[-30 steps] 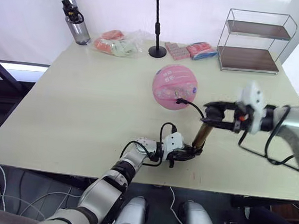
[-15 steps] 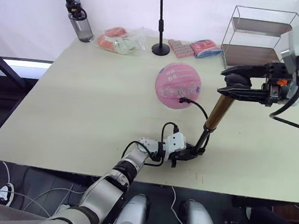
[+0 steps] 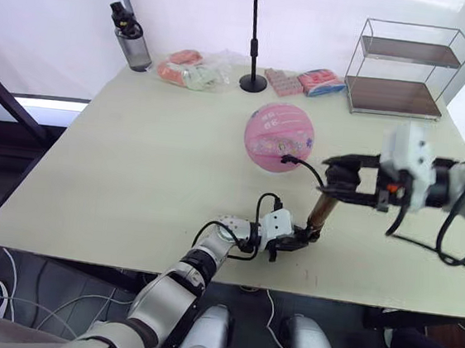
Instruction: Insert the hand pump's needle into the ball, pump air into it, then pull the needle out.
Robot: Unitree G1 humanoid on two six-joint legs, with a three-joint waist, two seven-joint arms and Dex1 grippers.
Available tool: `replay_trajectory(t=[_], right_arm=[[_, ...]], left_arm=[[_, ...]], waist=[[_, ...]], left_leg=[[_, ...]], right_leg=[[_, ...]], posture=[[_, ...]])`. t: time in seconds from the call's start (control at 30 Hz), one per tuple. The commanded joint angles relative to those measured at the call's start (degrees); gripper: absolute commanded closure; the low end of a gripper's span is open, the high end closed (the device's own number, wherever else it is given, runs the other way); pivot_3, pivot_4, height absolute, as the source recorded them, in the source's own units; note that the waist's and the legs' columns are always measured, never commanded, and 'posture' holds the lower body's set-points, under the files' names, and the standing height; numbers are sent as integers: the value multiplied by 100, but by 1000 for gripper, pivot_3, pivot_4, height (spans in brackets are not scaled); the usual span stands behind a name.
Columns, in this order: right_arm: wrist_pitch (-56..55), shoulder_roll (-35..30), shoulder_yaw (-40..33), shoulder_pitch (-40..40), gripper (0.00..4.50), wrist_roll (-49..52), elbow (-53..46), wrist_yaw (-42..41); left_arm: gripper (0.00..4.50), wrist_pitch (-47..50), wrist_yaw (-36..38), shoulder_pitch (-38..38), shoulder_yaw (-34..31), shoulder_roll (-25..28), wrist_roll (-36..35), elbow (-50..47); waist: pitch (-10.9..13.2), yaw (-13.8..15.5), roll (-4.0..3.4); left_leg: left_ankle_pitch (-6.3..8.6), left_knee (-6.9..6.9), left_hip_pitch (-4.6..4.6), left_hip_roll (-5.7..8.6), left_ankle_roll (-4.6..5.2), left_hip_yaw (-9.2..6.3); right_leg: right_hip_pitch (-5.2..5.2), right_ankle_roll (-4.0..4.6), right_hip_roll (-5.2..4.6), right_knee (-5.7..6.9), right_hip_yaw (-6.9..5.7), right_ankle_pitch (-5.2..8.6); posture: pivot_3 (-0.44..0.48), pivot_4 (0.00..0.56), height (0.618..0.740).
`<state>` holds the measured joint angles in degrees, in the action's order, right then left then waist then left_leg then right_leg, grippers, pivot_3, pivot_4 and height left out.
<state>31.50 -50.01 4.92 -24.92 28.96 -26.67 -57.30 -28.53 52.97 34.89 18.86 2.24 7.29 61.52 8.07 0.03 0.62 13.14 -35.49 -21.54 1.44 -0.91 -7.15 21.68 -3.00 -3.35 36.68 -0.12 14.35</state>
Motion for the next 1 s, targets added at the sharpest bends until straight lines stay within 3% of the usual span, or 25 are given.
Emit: replay_trajectory(t=[0.03, 0.17, 0.3, 0.63, 1.0], right_arm=[[-500, 143, 704, 493, 2704, -853, 488, 70], [-970, 482, 885, 698, 2704, -1257, 1001, 227], [-1259, 432, 824, 649, 2704, -1416, 1245, 17], [391, 1, -641, -888, 2704, 373, 673, -294], [1608, -754, -1261, -2550, 2704, 1414, 970, -449]], left_arm=[[3413, 266, -156, -253, 186, -13, 348, 586], [3413, 294, -167, -223, 173, -67, 366, 644], [3413, 301, -167, -185, 171, -96, 385, 697], [3413, 284, -89, -152, 180, -128, 410, 747], [3413, 248, -83, -153, 211, -214, 428, 750]], waist=[[-14, 2, 9], [-25, 26, 20], [-32, 44, 20], [4, 96, -25], [34, 94, -26]], left_leg=[[0, 0, 1, 2, 0, 2], [0, -2, 4, 5, 0, 1], [0, -2, 9, 11, 0, 0], [-2, -15, -28, 32, 3, -10], [-2, -19, -41, 36, 3, -30]], right_leg=[[-1, -1, -3, 0, 0, 0], [-7, -1, -7, 0, -2, 0], [-12, -2, -13, 0, -3, 1], [2, -21, -38, -1, -18, 7], [2, -26, -54, -2, -45, 11]], posture=[[0, 150, 731], [0, 150, 731], [0, 150, 731], [0, 150, 731], [0, 150, 731]])
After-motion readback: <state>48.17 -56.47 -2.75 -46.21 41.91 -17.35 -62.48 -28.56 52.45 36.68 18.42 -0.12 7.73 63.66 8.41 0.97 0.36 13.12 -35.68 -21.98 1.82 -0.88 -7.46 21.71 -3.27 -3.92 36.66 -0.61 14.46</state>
